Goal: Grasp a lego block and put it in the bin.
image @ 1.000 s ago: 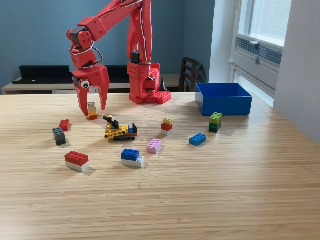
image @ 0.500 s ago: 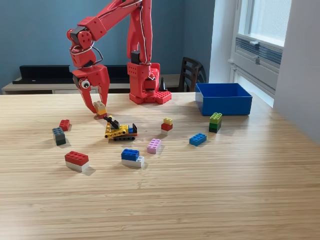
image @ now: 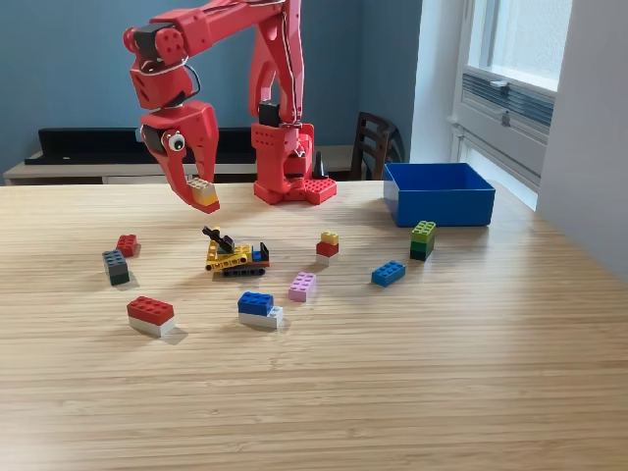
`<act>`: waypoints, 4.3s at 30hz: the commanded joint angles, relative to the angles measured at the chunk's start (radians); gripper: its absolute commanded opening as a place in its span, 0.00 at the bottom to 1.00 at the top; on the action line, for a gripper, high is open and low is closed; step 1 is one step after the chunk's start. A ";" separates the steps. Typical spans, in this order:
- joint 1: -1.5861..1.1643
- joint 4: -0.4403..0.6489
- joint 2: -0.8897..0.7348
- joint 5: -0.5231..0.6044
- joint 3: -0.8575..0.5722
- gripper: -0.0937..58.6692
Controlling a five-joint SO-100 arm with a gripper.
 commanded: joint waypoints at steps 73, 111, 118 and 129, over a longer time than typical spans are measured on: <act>-1.824 0.161 0.038 0.152 -0.486 0.33; -0.931 0.152 0.038 -0.003 -0.626 0.11; -0.885 0.153 0.038 -0.006 -0.611 0.07; -0.845 0.158 0.038 -0.020 -0.611 0.07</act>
